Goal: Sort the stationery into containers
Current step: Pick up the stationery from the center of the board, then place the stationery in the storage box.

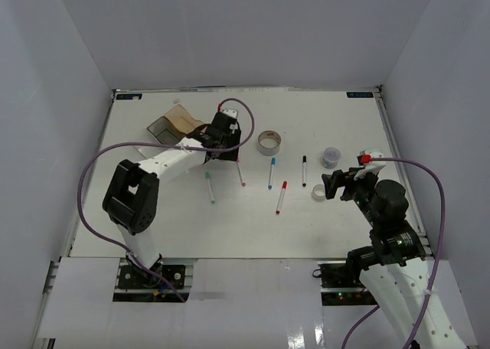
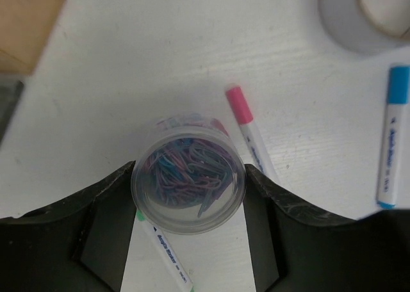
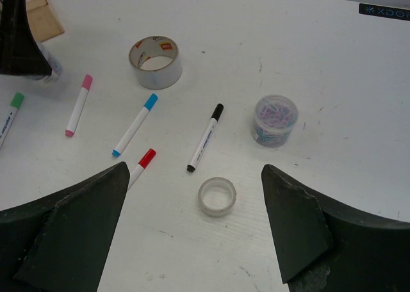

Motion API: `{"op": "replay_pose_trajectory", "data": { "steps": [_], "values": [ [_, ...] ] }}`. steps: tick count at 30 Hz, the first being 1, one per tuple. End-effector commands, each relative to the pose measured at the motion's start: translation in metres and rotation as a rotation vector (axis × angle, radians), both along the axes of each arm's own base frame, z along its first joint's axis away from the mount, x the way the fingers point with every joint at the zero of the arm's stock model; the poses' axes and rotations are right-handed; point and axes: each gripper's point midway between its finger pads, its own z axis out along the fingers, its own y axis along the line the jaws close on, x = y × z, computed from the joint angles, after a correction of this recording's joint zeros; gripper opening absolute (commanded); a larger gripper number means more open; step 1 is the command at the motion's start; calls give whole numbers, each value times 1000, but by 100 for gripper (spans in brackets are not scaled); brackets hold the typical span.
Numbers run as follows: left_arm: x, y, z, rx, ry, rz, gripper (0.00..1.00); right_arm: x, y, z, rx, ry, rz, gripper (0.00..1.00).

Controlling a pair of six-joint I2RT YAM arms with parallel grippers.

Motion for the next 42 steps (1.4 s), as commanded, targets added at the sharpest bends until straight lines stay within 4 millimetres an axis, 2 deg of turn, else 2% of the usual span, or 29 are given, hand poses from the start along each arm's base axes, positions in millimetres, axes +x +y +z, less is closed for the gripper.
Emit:
{"op": "replay_pose_trajectory", "data": {
  "steps": [1, 2, 3, 4, 5, 6, 7, 8, 9, 10, 11, 12, 13, 15, 16, 18, 24, 30, 35, 42],
  "values": [
    [40, 13, 96, -20, -213, 48, 47, 4, 2, 11, 7, -53, 7, 90],
    [49, 19, 101, -13, -225, 64, 47, 4, 2, 11, 8, -52, 7, 90],
    [61, 22, 118, -21, -257, 72, 47, 4, 2, 10, 5, -52, 8, 90],
    [74, 40, 116, -14, -247, 113, 47, 4, 2, 10, 5, -50, 11, 90],
    [82, 46, 119, -25, -244, 124, 47, 3, 3, 10, 6, -52, 12, 90],
    [98, 65, 136, -47, -263, 178, 47, 3, 3, 10, 6, -50, 15, 90],
    [106, 73, 140, -54, -268, 199, 48, 4, 3, 10, 6, -50, 14, 90],
    [115, 80, 132, -50, -254, 221, 48, 3, 3, 10, 4, -51, 15, 90],
    [129, 96, 145, -65, -280, 264, 48, 4, 3, 9, 4, -51, 15, 90],
    [137, 104, 145, -72, -280, 282, 48, 3, 4, 9, 6, -50, 17, 90],
    [144, 108, 132, -70, -252, 295, 48, 4, 3, 9, 5, -50, 17, 90],
    [152, 119, 130, -85, -247, 313, 48, 4, 4, 9, 4, -49, 17, 90],
    [160, 122, 137, -108, -262, 324, 48, 4, 4, 9, 5, -47, 17, 90],
    [172, 133, 121, -111, -237, 350, 48, 4, 4, 7, 4, -43, 17, 90],
    [177, 135, 122, -116, -244, 358, 49, 3, 4, 7, 4, -43, 17, 90],
    [185, 144, 107, -109, -220, 379, 49, 3, 4, 5, 3, -40, 18, 90],
    [197, 163, 96, -126, -210, 420, 50, 4, 4, 4, 2, -38, 17, 90],
    [199, 175, 80, -118, -182, 440, 52, 2, 8, 4, 8, -38, 45, 90],
    [201, 175, 67, -123, -158, 435, 57, 1, 8, 4, 9, -40, 47, 90],
    [202, 170, 61, -146, -144, 423, 63, 0, 8, 3, 10, -39, 47, 90]
  ]
}}
